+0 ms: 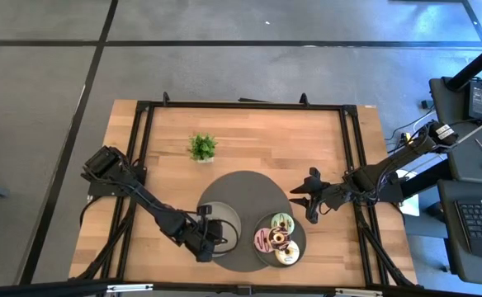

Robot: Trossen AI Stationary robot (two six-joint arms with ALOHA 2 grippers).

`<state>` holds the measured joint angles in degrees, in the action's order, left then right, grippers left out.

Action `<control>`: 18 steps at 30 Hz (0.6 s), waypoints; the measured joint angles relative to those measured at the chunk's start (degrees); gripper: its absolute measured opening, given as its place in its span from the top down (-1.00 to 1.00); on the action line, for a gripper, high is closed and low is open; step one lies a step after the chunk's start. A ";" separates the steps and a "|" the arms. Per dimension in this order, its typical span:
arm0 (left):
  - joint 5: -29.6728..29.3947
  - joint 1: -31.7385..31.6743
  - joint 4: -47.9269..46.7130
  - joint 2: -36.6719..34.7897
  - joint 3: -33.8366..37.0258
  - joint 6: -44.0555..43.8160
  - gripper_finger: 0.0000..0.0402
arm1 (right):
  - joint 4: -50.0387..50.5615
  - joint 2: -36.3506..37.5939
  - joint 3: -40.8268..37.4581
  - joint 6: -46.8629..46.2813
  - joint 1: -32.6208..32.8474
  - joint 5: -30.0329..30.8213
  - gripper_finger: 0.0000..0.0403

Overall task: Pick & Place donuts
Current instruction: Put the small black donut on the light grey plate, then return to Home Position

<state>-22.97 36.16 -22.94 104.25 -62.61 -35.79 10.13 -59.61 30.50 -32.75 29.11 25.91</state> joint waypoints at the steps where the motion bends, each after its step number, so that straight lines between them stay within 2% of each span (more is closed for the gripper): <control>1: -0.01 -0.02 0.00 0.00 0.00 0.06 0.62 | 0.00 0.00 0.00 0.00 0.01 0.00 0.29; 7: 0.62 -0.04 -0.24 -0.76 0.00 1.02 0.53 | 0.00 0.01 0.00 0.00 0.01 -0.02 0.29; 12: -0.46 -0.02 -0.90 -5.03 0.00 0.78 0.53 | 0.00 0.02 0.00 0.01 -0.01 -0.02 0.29; 14: -3.91 -0.02 -0.86 -7.55 0.00 1.31 0.54 | 0.34 0.07 0.00 0.24 -0.01 -0.02 0.29; 18: -15.10 0.07 -0.83 -12.35 0.00 8.98 0.54 | 0.48 0.17 0.00 0.18 0.00 -0.02 0.29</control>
<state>-38.06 36.23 -23.77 91.89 -62.61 -26.81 10.61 -59.44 30.50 -32.57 29.11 25.89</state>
